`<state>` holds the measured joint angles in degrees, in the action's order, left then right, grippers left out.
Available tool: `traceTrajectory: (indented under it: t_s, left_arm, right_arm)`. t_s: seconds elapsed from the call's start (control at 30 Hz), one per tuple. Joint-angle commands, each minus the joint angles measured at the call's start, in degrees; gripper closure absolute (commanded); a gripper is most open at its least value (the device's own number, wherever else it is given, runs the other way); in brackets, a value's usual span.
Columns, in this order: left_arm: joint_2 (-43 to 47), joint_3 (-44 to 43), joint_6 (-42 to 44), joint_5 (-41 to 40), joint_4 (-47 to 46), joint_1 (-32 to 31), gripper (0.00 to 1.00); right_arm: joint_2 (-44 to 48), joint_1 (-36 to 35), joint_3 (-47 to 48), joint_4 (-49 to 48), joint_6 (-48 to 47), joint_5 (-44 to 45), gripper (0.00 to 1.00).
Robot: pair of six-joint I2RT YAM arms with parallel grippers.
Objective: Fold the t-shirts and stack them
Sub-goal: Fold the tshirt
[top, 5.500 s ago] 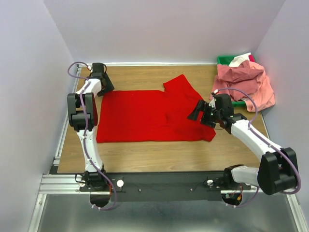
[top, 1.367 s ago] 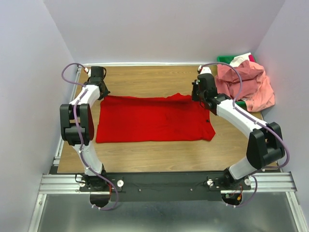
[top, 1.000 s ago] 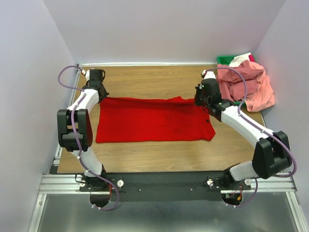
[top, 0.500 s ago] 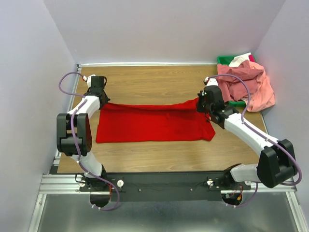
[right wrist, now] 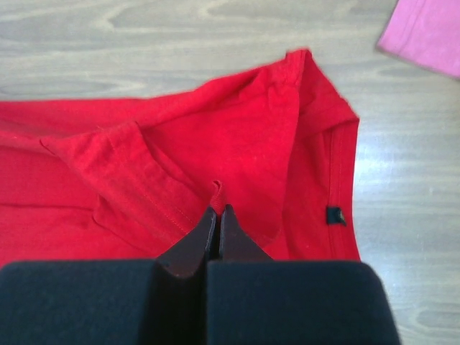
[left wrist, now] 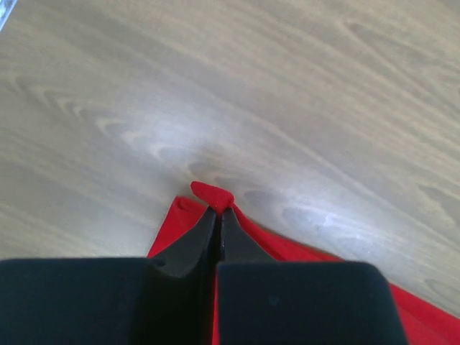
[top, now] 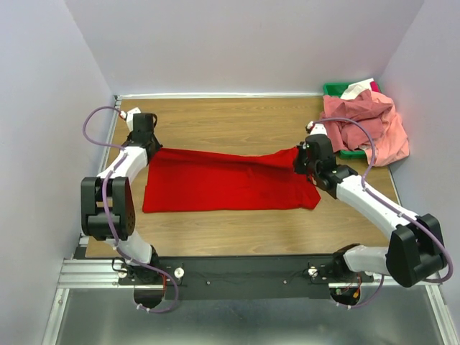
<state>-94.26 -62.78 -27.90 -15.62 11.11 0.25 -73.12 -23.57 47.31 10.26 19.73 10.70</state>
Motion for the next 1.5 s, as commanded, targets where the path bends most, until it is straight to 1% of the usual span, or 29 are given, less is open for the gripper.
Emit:
traceTrajectory:
  t_s: [0.0,0.03,0.07,0.1,0.17,0.2,0.23,0.27,0.3,0.33,0.37,0.4,0.43,0.47,0.5,0.6,0.63,0.7,0.73,0.77,0.8,0.87,0.9,0.97,1.03,1.17,1.27,1.4,1.47]
  left_arm:
    - [4.68,6.16,-2.42,-4.15,-1.53,-0.08,0.80]
    - [5.48,7.14,-3.03,-5.03,-1.36,-0.16,0.72]
    - [6.53,8.11,-6.08,-6.43,0.38,-0.08,0.40]
    - [8.72,8.99,-7.33,-9.14,1.88,-0.08,0.02]
    - [11.97,10.66,-8.74,-9.78,3.82,-0.08,0.02]
    - [13.99,11.36,-11.71,-11.35,5.05,-0.08,0.02]
    - [18.36,12.50,-13.13,-12.41,6.36,-0.08,0.02]
    - [20.58,13.21,-13.93,-12.68,6.90,-0.16,0.02]
    - [22.61,13.56,-16.98,-12.68,7.51,-0.08,0.02]
    - [25.76,13.30,-18.23,-12.42,8.65,-0.08,0.01]
    - [27.01,13.39,-18.07,-10.94,7.53,-0.08,0.01]
    - [28.67,13.74,-16.41,-6.92,5.87,-0.08,0.01]
    - [28.78,13.57,-16.05,-5.06,4.63,-0.16,0.01]
    - [28.61,13.30,-15.96,-3.47,3.84,-1.64,0.01]
    - [27.99,12.95,-15.35,-0.76,3.31,-1.74,0.01]
    - [23.78,10.93,-14.64,1.81,2.60,-2.71,0.01]
    - [20.90,9.28,-14.29,3.65,1.55,-4.97,0.01]
    - [17.55,6.64,-14.11,3.06,1.45,-8.93,0.01]
    - [13.70,3.32,-13.76,2.87,1.45,-13.39,0.01]
    - [11.66,1.63,-12.28,3.66,1.37,-14.83,0.01]
    - [7.46,-1.26,-11.92,7.84,1.37,-16.41,0.01]
    - [3.57,-3.30,-11.82,10.77,1.37,-17.47,0.01]
    - [0.60,-3.92,-12.26,10.17,1.54,-18.17,0.01]
    - [-1.79,-4.54,-12.44,9.82,1.45,-19.84,0.01]
    - [-4.69,-4.72,-12.27,9.82,1.63,-20.55,0.02]
    - [-7.34,-3.58,-12.27,9.11,2.16,-20.82,0.01]
    - [-7.87,-1.73,-10.87,7.97,1.72,-20.82,0.02]
    - [-8.66,-0.76,-10.16,3.94,2.68,-20.73,0.02]
    - [-9.54,-0.76,-9.98,3.40,2.60,-20.64,0.02]
  right_arm:
    - [2.19,-0.33,-3.61,0.99,2.07,-1.47,1.00]
    - [2.63,-0.33,-4.58,0.99,2.42,-1.82,1.00]
    - [3.68,-0.33,-5.46,1.25,3.55,-2.00,1.00]
    - [4.21,-0.25,-7.47,1.60,5.31,-2.69,0.97]
    - [5.44,-0.33,-8.98,3.34,7.07,-4.01,0.86]
    - [7.19,-0.33,-9.51,4.58,7.60,-4.98,0.85]
    - [8.25,-0.25,-10.39,5.81,8.83,-6.55,0.78]
    - [9.30,-0.33,-11.18,8.00,9.36,-7.09,0.67]
    - [10.71,-0.33,-11.80,8.72,9.54,-7.62,0.46]
    - [13.42,-0.25,-12.24,9.33,9.89,-7.80,0.43]
    - [15.01,-0.33,-13.29,9.86,10.07,-7.71,0.41]
    - [17.11,-0.33,-13.56,9.87,9.89,-7.36,0.35]
    - [18.09,-0.33,-13.65,9.95,9.89,-7.01,0.27]
    - [18.80,-0.33,-13.21,10.04,9.89,-6.57,0.19]
    - [18.98,-0.33,-12.95,10.04,9.89,-6.39,0.00]
    - [17.23,-0.33,-10.33,9.95,9.63,-5.78,0.00]
    - [16.01,-0.33,-9.44,9.95,9.98,-6.04,0.00]
    - [11.53,-0.33,-6.02,9.43,10.68,-7.09,0.00]
    - [10.03,-0.33,-4.87,8.99,10.77,-7.79,0.00]
    - [8.10,-0.33,-4.16,6.64,10.77,-9.54,0.00]
    - [4.95,-0.25,-2.85,5.40,10.95,-11.99,0.00]
    - [0.89,-0.25,-1.52,2.24,11.21,-14.38,0.00]
    - [-3.13,-0.33,-0.82,1.00,11.12,-15.43,0.00]
    - [-6.93,-0.25,2.16,0.02,11.91,-14.75,0.00]
    - [-12.10,-0.33,3.75,-0.42,13.05,-12.21,0.00]
    - [-18.17,-0.33,5.25,-0.77,15.24,-9.31,0.00]
    - [-21.35,-0.25,4.55,-0.77,16.13,-7.46,0.00]
    - [-23.73,-0.25,2.53,-1.03,16.40,-7.88,0.00]
    - [-23.99,-0.25,1.83,-1.56,16.66,-7.97,0.00]
